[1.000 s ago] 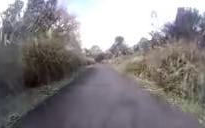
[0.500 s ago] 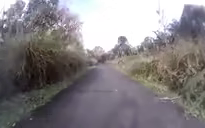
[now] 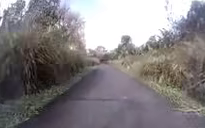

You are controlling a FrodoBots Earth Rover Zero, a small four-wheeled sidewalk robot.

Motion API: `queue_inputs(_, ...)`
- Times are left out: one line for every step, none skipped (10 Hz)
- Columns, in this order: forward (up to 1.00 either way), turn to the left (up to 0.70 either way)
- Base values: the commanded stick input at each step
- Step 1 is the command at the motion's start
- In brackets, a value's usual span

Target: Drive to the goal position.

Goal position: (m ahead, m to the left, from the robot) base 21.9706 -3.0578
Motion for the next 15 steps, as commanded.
queue_inputs(0.85, 0.0)
queue_inputs(0.85, 0.0)
queue_inputs(0.85, 0.0)
queue_inputs(0.85, 0.0)
queue_inputs(0.85, 0.0)
queue_inputs(0.85, 0.0)
queue_inputs(0.85, 0.0)
queue_inputs(0.85, -0.03)
queue_inputs(0.85, -0.12)
queue_inputs(0.85, -0.34)
queue_inputs(0.85, -0.34)
queue_inputs(0.85, -0.34)
queue_inputs(0.85, -0.34)
queue_inputs(0.85, -0.34)
queue_inputs(0.85, -0.34)
